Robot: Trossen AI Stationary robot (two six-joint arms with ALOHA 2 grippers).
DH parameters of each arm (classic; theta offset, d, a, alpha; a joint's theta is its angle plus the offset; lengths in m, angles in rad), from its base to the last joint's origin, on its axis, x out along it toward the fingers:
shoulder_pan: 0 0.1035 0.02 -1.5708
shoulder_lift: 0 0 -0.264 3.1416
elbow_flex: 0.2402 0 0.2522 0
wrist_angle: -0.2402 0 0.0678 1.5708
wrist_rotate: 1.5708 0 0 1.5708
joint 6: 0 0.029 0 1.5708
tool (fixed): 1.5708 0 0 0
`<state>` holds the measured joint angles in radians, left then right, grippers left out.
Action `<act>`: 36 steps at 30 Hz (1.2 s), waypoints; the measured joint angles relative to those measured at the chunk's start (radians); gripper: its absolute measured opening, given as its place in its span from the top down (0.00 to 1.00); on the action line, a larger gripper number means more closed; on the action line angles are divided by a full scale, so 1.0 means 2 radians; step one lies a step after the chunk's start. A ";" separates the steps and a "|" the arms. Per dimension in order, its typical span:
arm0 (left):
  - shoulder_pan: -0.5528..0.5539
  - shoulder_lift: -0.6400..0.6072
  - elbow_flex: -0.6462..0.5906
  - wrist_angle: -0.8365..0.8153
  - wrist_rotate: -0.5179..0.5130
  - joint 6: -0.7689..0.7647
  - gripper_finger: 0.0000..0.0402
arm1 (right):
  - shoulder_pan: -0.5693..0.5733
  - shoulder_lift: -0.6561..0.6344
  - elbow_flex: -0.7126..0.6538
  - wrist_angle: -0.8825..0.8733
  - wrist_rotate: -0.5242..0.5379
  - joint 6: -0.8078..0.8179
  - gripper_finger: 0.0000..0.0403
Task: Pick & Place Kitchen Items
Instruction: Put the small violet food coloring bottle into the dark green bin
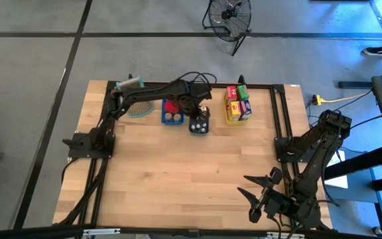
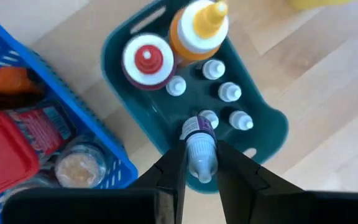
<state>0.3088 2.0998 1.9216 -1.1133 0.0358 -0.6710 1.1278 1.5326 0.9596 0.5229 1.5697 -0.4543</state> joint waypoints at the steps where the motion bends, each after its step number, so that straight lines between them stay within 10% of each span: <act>1: -0.001 0.003 0.000 0.000 0.000 -0.002 0.84 | 0.000 0.000 0.000 -0.002 0.000 -0.001 0.46; 36: -0.003 0.061 -0.001 0.019 -0.018 -0.094 0.84 | 0.001 0.000 0.000 -0.039 0.000 -0.024 0.46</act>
<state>0.3027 2.2227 1.9203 -1.0753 -0.0006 -0.8594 1.1294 1.5322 0.9596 0.4449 1.5703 -0.5032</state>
